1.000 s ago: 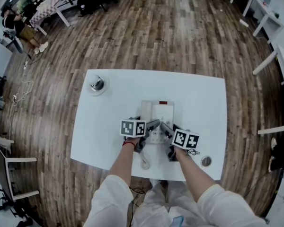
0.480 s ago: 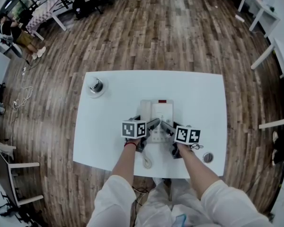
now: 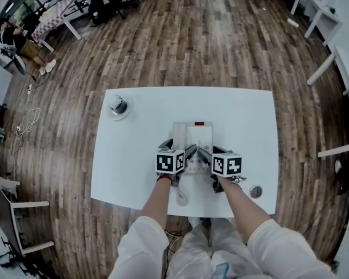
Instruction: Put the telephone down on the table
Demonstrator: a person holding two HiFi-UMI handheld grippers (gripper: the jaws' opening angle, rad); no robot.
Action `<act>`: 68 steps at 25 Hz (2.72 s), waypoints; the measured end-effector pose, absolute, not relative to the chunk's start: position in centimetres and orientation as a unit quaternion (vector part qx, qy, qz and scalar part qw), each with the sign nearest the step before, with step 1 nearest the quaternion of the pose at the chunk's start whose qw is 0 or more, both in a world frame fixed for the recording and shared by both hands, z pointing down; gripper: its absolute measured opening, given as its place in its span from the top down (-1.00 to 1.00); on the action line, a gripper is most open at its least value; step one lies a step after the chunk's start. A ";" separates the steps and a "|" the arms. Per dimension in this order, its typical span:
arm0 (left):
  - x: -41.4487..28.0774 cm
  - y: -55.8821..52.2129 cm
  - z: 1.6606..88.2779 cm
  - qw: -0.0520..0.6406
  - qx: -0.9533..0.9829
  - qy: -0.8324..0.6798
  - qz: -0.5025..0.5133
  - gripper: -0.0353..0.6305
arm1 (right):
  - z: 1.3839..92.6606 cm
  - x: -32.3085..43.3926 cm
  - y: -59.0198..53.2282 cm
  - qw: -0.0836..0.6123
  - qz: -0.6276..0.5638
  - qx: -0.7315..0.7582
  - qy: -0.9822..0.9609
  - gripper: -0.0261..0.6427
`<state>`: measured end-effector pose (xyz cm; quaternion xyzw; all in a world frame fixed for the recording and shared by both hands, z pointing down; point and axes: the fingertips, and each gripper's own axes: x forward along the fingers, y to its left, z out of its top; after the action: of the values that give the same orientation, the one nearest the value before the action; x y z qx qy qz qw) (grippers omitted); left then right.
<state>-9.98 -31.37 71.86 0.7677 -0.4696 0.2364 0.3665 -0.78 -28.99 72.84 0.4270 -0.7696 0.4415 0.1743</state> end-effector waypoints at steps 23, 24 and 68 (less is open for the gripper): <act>-11.0 -29.0 69.1 0.330 0.751 -0.518 0.241 -0.45 | 71.1 0.4 -27.8 0.196 0.385 0.457 -0.777 0.10; -11.1 -28.8 69.1 0.330 0.750 -0.520 0.242 -0.45 | 70.9 0.4 -27.7 0.196 0.384 0.457 -0.778 0.10; -10.0 -22.9 61.7 0.291 0.775 -0.514 0.225 0.75 | 62.8 -2.6 -22.2 0.183 0.313 0.418 -0.833 0.77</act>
<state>-9.96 -22.88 61.73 0.7747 -0.5140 0.2252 0.2912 -2.55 -22.19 62.77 0.4176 -0.8334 0.3127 0.1825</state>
